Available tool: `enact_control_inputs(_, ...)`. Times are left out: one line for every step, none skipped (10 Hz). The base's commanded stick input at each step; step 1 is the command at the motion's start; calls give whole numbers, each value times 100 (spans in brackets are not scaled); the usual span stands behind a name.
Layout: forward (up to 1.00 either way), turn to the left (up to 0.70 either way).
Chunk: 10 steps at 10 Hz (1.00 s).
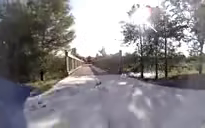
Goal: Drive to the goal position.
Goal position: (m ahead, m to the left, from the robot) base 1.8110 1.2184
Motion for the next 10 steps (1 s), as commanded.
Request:
enact_control_inputs(0,45)
enact_control_inputs(0,45)
enact_control_inputs(0,45)
enact_control_inputs(0,45)
enact_control_inputs(0,45)
enact_control_inputs(0,45)
enact_control_inputs(0,45)
enact_control_inputs(0,45)
enact_control_inputs(0,45)
enact_control_inputs(0,45)
